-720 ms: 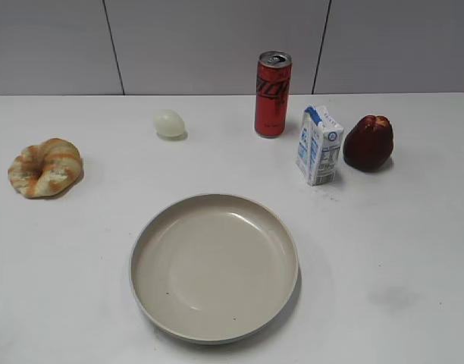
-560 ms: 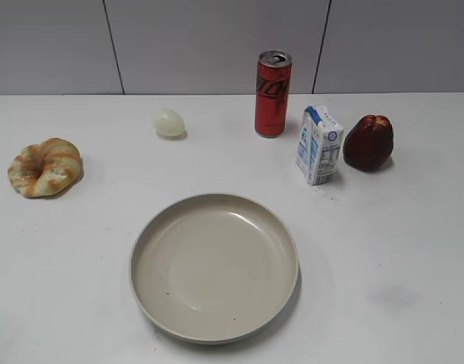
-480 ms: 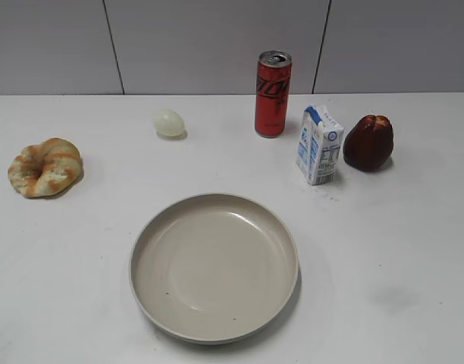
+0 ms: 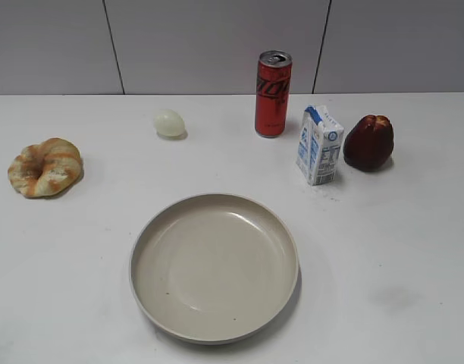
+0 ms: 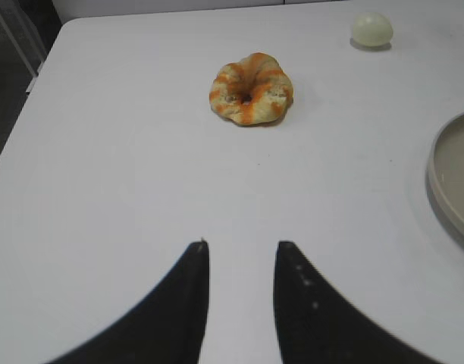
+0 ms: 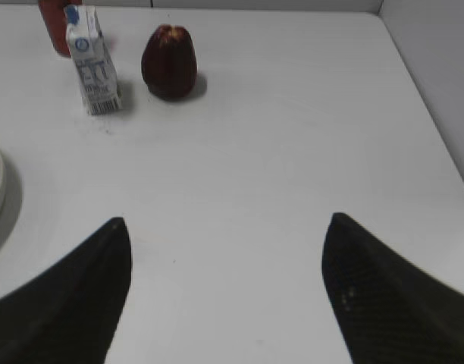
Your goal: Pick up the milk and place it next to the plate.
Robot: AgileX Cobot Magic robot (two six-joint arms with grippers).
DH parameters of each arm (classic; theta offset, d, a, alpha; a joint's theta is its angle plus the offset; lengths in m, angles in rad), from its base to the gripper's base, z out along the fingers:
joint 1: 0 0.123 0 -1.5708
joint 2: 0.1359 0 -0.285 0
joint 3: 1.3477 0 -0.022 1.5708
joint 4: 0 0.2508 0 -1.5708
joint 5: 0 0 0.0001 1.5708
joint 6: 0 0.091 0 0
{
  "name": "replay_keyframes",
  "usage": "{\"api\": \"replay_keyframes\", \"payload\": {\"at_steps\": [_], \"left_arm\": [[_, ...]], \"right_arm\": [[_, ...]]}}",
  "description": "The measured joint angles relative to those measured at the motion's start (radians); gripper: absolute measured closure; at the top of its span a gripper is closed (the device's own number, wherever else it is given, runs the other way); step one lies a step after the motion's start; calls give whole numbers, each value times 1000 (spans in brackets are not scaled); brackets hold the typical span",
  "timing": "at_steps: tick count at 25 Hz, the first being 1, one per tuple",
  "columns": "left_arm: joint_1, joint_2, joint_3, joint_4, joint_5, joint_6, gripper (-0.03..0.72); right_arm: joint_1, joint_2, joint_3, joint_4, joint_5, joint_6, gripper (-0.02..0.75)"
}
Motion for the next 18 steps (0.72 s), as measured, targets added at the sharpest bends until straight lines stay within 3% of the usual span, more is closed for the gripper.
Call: {"api": "replay_keyframes", "payload": {"at_steps": [10, 13, 18], "left_arm": [[0, 0, 0, 0, 0, 0, 461], [0, 0, 0, 0, 0, 0, 461], [0, 0, 0, 0, 0, 0, 461]], "right_arm": [[0, 394, 31, 24, -624, 3, 146], [0, 601, -25, 25, -674, 3, 146], [30, 959, -238, 26, -631, -23, 145]]}}
